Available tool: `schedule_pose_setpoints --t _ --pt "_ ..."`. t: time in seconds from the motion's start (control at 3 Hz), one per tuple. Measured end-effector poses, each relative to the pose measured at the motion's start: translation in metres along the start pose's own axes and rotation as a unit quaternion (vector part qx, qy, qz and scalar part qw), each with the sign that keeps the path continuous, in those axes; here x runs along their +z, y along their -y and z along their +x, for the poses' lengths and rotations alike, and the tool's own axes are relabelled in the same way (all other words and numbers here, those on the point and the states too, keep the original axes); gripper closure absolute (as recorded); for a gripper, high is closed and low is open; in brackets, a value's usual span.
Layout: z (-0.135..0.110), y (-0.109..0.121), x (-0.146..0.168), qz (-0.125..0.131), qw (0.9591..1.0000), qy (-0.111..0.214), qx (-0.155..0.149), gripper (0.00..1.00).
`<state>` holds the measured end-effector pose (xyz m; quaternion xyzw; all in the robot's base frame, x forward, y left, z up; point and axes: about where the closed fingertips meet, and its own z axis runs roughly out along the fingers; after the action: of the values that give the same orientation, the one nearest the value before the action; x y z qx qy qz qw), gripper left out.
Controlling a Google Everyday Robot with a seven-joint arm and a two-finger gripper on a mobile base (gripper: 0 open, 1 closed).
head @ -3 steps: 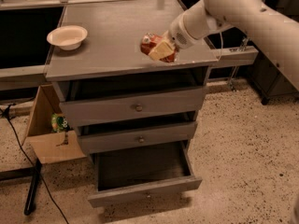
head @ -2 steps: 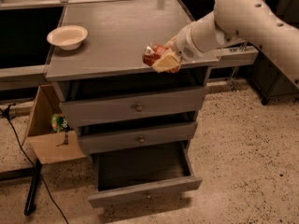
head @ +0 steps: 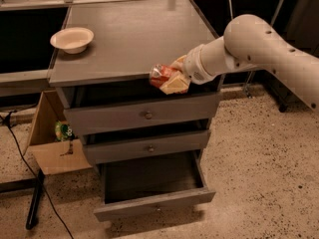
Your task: Place coke can into bottom drawer
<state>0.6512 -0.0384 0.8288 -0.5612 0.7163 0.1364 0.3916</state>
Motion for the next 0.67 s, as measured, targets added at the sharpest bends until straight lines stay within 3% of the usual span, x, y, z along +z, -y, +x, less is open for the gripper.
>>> schedule_pose_setpoints --t 0.33,0.67 --pt "-0.002 -0.003 0.001 -0.002 1.0 0.001 -0.007 1.0" --pt "-0.001 -0.022 0.004 -0.005 0.9992 0.012 -0.038 1.0"
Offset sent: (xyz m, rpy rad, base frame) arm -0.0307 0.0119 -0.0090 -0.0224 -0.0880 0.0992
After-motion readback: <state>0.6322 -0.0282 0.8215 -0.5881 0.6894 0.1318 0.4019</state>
